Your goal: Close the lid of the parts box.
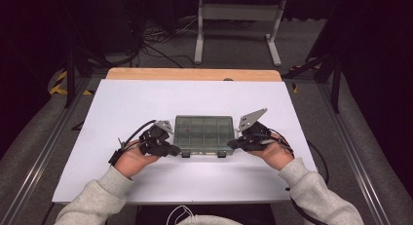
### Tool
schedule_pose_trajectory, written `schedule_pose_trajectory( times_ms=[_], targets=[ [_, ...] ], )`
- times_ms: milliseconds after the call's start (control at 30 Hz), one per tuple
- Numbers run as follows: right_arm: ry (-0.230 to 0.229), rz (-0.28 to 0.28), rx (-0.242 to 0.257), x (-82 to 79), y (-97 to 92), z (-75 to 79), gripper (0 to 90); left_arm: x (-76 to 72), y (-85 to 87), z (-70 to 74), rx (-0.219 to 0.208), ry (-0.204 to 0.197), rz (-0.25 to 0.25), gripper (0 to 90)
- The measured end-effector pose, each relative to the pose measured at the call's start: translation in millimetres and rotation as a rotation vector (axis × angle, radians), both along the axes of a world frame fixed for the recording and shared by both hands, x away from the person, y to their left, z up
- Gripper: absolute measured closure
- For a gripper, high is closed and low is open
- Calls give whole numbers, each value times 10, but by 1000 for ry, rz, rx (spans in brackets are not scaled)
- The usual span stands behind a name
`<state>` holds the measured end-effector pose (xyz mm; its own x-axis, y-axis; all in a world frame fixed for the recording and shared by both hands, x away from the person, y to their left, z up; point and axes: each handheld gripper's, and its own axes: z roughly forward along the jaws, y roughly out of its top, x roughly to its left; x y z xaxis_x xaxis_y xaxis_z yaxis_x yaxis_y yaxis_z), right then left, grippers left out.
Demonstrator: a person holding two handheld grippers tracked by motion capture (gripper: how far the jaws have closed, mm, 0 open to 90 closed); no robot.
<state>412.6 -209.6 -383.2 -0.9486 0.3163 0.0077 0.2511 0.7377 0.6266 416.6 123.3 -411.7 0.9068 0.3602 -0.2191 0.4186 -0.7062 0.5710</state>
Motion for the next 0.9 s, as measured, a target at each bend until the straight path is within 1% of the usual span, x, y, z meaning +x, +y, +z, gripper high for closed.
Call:
schedule_pose_trajectory(
  times_ms=[100, 133, 300, 367, 467, 500, 533, 567, 600, 633, 700, 733, 767, 800, 833, 867, 900],
  targets=[
    [-10, -1, 11, -15, -3, 26, 900, -35, 28, 35, -30, -4, -5, 797],
    [-18, -1, 16, -20, -8, 39, 898, -52, 45, 58, -46, -7, -7, 780],
    [-54, -25, 48, -72, -59, 116, 813, -131, 151, 150, -108, -44, 16, 647],
    [-68, -40, 67, -101, -97, 143, 755, -164, 216, 176, -144, -58, 38, 575],
    [-81, -62, 95, -146, -157, 180, 680, -202, 306, 199, -187, -65, 59, 503],
    [-85, -70, 106, -160, -179, 190, 647, -215, 337, 204, -200, -63, 64, 475],
    [-93, -79, 116, -171, -203, 200, 614, -226, 366, 208, -211, -76, 70, 444],
    [-97, -90, 127, -187, -226, 209, 580, -226, 366, 208, -211, -76, 70, 414],
    [-97, -98, 147, -204, -256, 217, 550, -247, 400, 211, -225, -81, 84, 375],
    [-97, -98, 147, -204, -256, 217, 550, -264, 428, 213, -237, -97, 95, 375],
    [-108, -114, 172, -230, -306, 223, 477, -300, 482, 216, -250, -128, 115, 338],
    [-118, -117, 190, -246, -345, 225, 428, -313, 496, 217, -255, -140, 126, 296],
    [-118, -117, 190, -246, -345, 225, 428, -329, 513, 217, -265, -149, 133, 296],
    [-119, -125, 203, -256, -367, 225, 404, -347, 537, 218, -273, -165, 142, 279],
    [-132, -140, 240, -271, -427, 221, 339, -357, 556, 218, -284, -172, 149, 232],
    [-132, -140, 240, -271, -427, 221, 339, -366, 575, 216, -294, -175, 159, 232],
    [-140, -150, 254, -280, -455, 215, 307, -371, 597, 212, -306, -185, 164, 214]
  ],
)
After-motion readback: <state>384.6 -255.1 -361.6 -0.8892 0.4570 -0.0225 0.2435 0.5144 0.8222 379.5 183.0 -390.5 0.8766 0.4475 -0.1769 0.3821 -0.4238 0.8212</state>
